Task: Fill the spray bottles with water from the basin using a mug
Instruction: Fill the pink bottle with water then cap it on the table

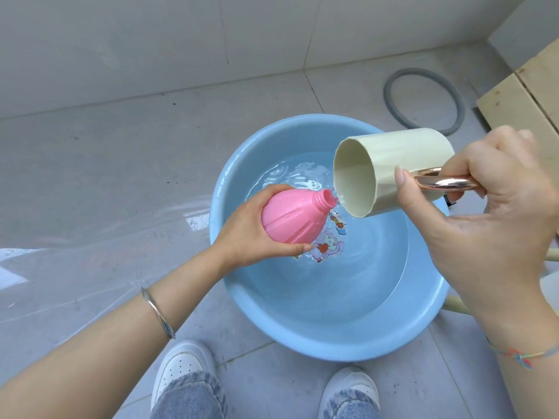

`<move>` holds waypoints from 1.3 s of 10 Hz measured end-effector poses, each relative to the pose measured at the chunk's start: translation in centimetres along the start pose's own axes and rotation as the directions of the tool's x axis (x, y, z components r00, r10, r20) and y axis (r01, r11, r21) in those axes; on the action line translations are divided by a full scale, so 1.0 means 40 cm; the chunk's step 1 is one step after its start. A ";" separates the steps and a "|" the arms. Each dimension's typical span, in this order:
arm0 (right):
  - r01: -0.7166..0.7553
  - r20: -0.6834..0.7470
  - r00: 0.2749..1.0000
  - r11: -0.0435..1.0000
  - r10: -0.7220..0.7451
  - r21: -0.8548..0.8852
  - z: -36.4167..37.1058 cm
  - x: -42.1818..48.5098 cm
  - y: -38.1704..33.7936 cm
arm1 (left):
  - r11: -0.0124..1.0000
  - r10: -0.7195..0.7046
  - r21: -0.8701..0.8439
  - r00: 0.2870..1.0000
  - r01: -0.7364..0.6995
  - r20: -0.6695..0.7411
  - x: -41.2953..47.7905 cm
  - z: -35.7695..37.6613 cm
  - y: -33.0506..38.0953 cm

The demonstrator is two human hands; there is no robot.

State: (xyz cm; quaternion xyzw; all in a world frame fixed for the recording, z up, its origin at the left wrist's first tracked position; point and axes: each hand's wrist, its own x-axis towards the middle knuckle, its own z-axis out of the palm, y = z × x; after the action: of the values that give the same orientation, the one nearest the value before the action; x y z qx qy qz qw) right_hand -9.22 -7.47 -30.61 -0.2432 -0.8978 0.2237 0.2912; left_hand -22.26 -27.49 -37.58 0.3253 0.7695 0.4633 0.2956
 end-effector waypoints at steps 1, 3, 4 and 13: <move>-0.136 0.259 0.955 0.989 0.144 -0.052 -0.029 0.019 -0.021 | 1.000 0.003 -0.004 1.000 -0.003 -0.003 0.001 0.000 -0.002; 0.346 -0.079 0.932 0.933 -0.354 -0.102 -0.126 -0.024 -0.200 | 1.000 -0.004 -0.004 1.000 0.004 -0.008 0.000 0.001 -0.003; 0.323 -0.061 0.941 0.939 -0.332 -0.120 -0.116 -0.002 -0.179 | 1.000 -0.003 -0.013 1.000 0.003 -0.005 0.000 0.000 -0.001; -0.221 0.068 0.971 0.971 0.228 -0.090 -0.021 -0.147 0.066 | 1.000 0.010 -0.021 1.000 -0.010 -0.021 -0.001 -0.001 0.001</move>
State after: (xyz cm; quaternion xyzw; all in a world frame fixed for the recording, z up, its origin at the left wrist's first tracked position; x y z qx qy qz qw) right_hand -3.69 -8.53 -33.89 -0.3461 -0.8836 0.2275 0.2184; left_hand -22.24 -27.53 -37.52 0.3213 0.7660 0.4761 0.2888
